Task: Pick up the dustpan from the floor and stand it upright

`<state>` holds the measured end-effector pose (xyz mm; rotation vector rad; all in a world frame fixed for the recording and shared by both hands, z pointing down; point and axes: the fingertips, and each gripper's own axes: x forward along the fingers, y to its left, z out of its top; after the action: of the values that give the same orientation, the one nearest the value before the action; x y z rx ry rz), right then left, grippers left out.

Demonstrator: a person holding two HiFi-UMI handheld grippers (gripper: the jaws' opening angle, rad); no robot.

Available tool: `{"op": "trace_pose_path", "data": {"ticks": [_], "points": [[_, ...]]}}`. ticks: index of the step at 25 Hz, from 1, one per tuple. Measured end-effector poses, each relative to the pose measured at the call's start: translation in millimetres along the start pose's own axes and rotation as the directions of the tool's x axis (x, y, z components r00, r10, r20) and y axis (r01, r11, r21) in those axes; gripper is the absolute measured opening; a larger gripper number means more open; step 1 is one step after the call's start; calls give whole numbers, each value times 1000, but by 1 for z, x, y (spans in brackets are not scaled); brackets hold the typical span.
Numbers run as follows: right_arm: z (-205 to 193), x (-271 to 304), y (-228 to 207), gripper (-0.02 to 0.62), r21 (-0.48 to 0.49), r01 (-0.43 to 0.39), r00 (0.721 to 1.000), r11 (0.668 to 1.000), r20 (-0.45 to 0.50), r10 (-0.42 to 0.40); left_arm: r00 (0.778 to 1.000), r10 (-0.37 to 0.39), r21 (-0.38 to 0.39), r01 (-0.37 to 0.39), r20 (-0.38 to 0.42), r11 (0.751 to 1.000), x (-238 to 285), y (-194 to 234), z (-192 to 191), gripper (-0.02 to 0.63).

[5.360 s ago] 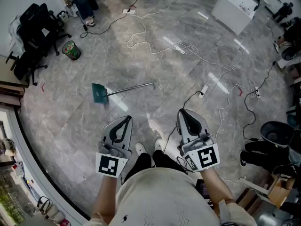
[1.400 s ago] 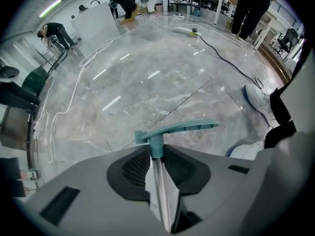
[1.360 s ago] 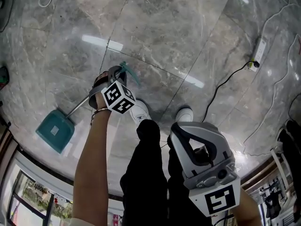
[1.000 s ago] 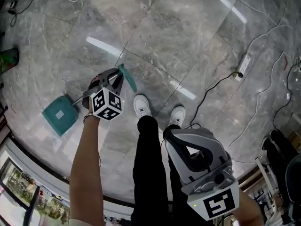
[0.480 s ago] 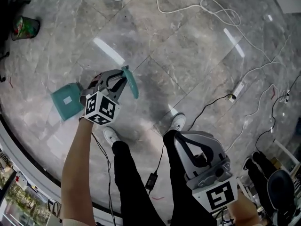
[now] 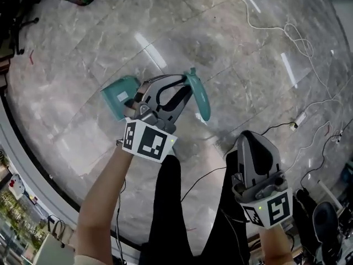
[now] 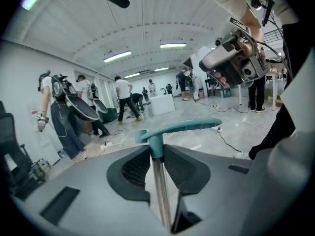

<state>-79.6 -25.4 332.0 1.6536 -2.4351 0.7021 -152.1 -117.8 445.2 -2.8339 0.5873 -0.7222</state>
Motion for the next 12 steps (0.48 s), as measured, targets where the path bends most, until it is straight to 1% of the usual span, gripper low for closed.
{"op": "trace_pose_path", "data": {"ticks": [3, 6, 9, 12], "points": [[9, 30, 63, 17, -23, -47, 999, 999, -5, 47, 997, 58, -36, -56, 50, 998, -61, 30, -5, 97], [16, 49, 117, 17, -56, -93, 996, 994, -10, 92, 988, 130, -79, -124, 86, 989, -120, 56, -17, 97], [16, 61, 157, 17, -86, -135, 991, 987, -14, 134, 977, 195, -66, -190, 83, 980, -174, 76, -33, 97], [4, 72, 182, 17, -106, -156, 988, 982, -38, 152, 959, 266, -99, -257, 96, 961, -214, 95, -53, 97]]}}
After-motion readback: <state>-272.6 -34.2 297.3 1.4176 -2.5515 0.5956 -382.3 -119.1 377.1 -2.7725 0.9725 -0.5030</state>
